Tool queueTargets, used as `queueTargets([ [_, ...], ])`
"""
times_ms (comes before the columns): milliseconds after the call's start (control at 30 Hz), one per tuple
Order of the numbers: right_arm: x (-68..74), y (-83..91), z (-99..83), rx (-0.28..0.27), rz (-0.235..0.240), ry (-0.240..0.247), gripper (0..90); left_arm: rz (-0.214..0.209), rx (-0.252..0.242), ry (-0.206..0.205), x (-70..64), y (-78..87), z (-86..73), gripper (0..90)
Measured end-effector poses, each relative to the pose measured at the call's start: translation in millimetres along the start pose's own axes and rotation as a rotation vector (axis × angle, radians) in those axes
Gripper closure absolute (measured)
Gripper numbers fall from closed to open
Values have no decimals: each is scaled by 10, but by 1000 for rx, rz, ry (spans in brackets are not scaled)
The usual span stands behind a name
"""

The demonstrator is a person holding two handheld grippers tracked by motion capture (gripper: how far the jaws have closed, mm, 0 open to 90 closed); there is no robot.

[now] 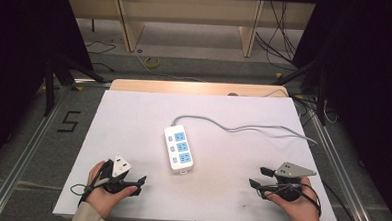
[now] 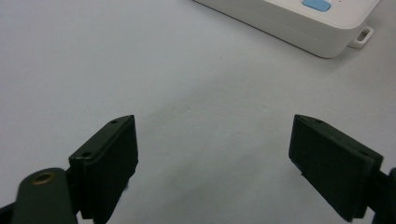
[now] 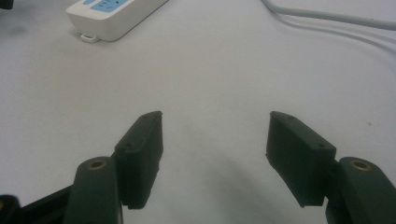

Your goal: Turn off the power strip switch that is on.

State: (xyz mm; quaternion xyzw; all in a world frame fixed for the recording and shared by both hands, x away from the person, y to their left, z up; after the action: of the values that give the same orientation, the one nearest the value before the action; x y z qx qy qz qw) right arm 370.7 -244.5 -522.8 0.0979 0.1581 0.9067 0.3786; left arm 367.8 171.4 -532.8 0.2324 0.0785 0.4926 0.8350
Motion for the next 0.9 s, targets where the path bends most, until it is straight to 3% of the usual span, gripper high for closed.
queueTargets([
  [267,35,0,46,-8,12,26,467,4,0,5,19,4,-7,158],
  [533,88,-9,91,-13,29,58,684,-1,1,13,1,-15,-10,160],
  [800,110,-20,133,-12,15,96,884,-6,-1,8,-7,-28,-9,161],
  [900,106,-14,157,-9,7,99,900,-6,-2,8,-10,-29,-6,162],
])
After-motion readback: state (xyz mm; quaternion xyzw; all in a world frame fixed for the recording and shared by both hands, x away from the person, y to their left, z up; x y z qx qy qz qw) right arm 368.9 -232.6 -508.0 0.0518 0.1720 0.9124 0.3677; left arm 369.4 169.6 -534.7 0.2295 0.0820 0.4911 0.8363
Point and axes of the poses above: each handheld gripper's, and its own axes: y roughly backward along the jaws, z roughly out of its top, x roughly to its left, the point moved 8 cm from there along -y, roughly forward along the jaws, and after that the axes turned 14 degrees about -x, right-handed, at the moved point
